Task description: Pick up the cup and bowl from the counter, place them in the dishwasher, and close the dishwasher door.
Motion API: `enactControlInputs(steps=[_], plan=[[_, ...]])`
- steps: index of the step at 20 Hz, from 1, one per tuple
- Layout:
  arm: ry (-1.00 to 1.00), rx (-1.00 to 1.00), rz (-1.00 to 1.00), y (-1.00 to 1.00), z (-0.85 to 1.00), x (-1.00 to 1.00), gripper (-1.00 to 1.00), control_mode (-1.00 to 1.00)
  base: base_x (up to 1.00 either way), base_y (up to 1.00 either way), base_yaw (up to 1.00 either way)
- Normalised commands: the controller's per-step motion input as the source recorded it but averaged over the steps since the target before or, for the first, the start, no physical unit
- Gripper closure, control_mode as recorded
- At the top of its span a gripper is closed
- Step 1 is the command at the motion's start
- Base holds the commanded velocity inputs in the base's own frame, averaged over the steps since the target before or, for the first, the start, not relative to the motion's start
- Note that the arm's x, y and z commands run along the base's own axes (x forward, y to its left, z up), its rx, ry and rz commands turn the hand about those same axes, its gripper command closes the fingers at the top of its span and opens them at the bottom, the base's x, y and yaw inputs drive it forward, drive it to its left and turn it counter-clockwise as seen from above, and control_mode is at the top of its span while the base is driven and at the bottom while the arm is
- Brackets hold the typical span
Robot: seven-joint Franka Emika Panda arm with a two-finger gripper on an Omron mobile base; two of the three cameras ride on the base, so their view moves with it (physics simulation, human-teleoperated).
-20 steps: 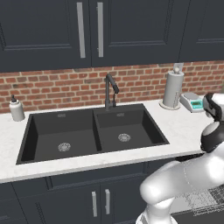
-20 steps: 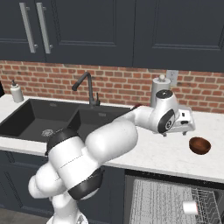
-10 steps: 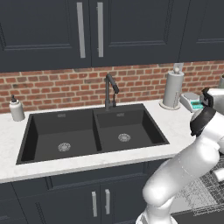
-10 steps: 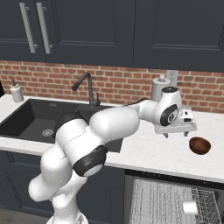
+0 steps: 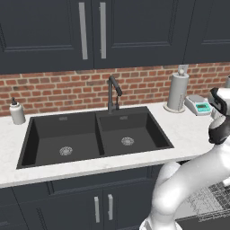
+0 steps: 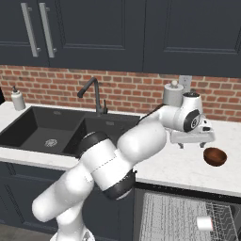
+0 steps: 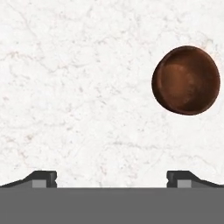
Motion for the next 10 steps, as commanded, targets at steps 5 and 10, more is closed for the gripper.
enactControlInputs(steps=[5,10], plan=[[0.01,0.05,0.03,-0.08,-0.29,0.13,-1.00,-1.00,0.00,0.00,0.00],[0.00,0.04,0.00,0.00,-0.34,0.05,-1.00,-1.00,0.00,0.00,0.00]])
